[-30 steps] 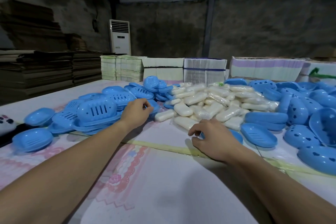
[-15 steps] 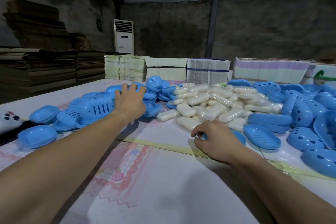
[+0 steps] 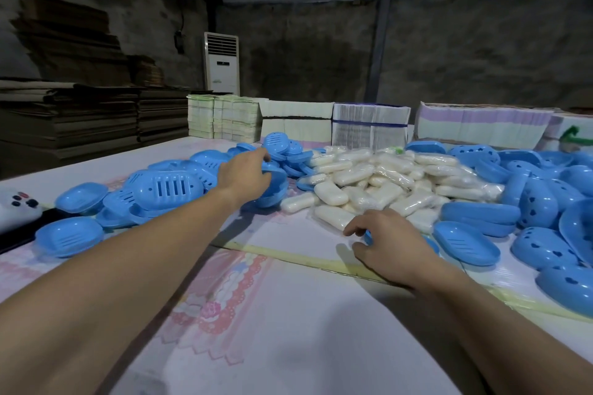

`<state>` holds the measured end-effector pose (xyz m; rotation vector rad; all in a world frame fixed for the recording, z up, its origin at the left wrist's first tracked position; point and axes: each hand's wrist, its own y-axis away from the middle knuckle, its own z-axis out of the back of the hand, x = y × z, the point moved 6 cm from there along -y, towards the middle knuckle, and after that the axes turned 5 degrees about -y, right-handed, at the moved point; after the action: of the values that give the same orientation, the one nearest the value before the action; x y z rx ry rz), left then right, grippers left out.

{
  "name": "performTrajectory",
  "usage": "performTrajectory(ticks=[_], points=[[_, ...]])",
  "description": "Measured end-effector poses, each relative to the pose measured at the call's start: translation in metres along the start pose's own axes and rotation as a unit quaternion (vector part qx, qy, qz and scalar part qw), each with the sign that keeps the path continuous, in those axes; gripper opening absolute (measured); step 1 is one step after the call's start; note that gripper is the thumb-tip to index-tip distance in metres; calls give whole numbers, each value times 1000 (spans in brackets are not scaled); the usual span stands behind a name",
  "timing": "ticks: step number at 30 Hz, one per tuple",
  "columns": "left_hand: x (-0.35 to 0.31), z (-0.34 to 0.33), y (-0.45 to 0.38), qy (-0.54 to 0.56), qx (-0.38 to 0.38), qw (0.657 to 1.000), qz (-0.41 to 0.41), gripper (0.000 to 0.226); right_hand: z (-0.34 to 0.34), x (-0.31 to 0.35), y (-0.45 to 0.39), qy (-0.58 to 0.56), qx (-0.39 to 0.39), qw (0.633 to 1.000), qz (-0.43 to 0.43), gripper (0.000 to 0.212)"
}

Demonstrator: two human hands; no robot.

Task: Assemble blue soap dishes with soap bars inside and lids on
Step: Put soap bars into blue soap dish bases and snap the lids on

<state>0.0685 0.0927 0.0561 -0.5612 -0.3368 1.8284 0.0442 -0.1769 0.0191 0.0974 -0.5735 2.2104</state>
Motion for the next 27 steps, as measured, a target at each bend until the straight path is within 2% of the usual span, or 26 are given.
performTrajectory(ticks=[4, 6, 7, 10, 11, 13, 15, 18, 22, 27], points=[[-34, 15, 22, 116, -81, 988, -57, 13, 7, -9, 0, 1, -17, 1000, -26, 37], [-55, 22, 34, 188, -72, 976, -84, 10, 12, -13, 0, 2, -32, 999, -42, 38], [-65, 23, 40, 240, -39, 965, -94, 11, 14, -16, -1, 3, -40, 998, -51, 37], [-93, 5, 60, 355, 145, 915, -124, 16, 24, -28, 1, -8, -63, 994, -86, 36], [-98, -5, 69, 355, 192, 905, -137, 18, 27, -32, 3, -12, -67, 993, -100, 36], [-99, -25, 83, 316, 227, 908, -158, 19, 30, -41, 6, -13, -68, 990, -124, 38], [-93, -33, 90, 278, 208, 920, -182, 21, 32, -47, 8, -5, -68, 988, -142, 38], [-78, -24, 89, 297, 193, 917, -182, 36, 35, -53, 8, -7, -66, 984, -166, 35], [-71, -25, 94, 238, 258, 915, -199, 66, 31, -58, 9, -14, -22, 982, -187, 47], [-74, -24, 96, 248, 272, 907, -206, 75, 18, -53, 10, 1, 15, 985, -175, 58]])
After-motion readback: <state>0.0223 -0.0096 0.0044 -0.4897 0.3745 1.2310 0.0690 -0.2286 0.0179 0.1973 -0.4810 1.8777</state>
